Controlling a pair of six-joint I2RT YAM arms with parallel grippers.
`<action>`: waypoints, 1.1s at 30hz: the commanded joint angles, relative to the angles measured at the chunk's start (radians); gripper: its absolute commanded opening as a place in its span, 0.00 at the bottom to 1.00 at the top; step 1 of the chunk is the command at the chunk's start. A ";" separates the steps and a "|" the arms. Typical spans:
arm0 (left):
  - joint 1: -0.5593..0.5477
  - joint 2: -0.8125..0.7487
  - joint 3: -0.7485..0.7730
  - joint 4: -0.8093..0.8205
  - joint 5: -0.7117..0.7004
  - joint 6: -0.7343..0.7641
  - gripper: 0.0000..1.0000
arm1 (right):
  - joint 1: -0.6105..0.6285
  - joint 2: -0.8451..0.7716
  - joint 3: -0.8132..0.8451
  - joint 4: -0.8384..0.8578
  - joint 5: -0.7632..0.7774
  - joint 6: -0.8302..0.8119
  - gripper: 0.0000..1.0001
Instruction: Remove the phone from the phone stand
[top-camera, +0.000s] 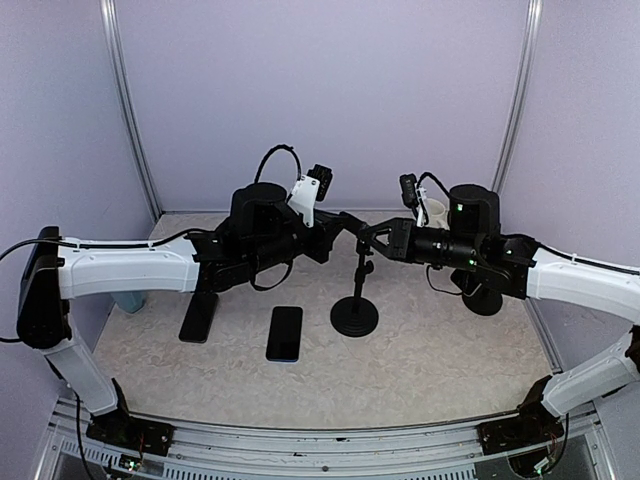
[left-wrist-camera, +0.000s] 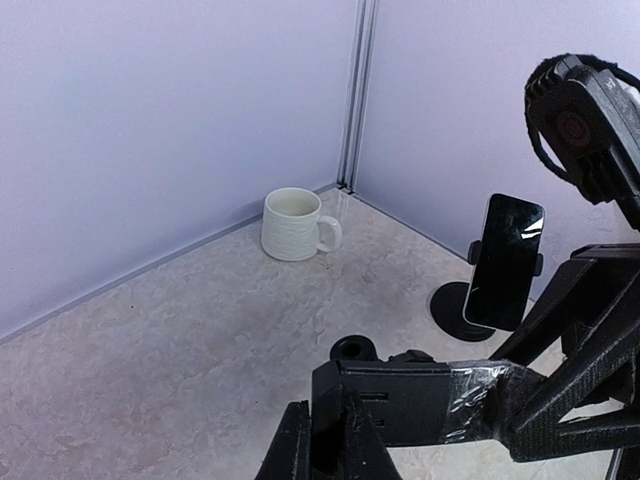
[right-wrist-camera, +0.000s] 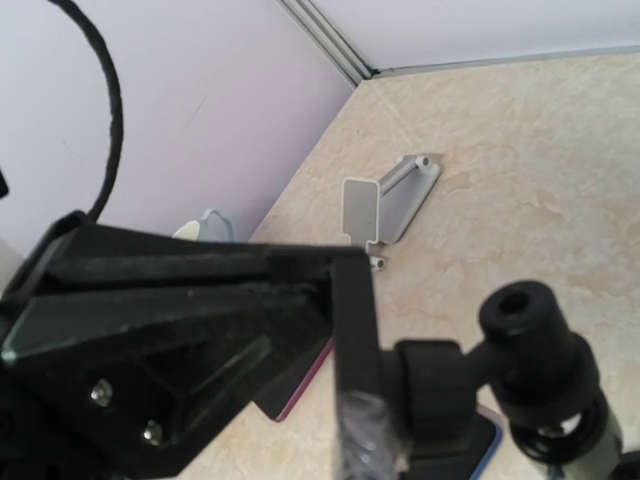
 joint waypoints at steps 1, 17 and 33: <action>0.018 0.000 0.038 -0.006 0.017 0.000 0.00 | -0.006 -0.019 0.008 0.097 -0.013 -0.004 0.16; 0.084 0.003 0.051 0.103 0.048 0.002 0.00 | -0.014 -0.042 0.012 0.052 0.013 -0.016 0.77; 0.170 0.069 0.190 0.145 0.035 0.105 0.00 | -0.020 -0.110 -0.026 0.033 0.032 -0.049 0.94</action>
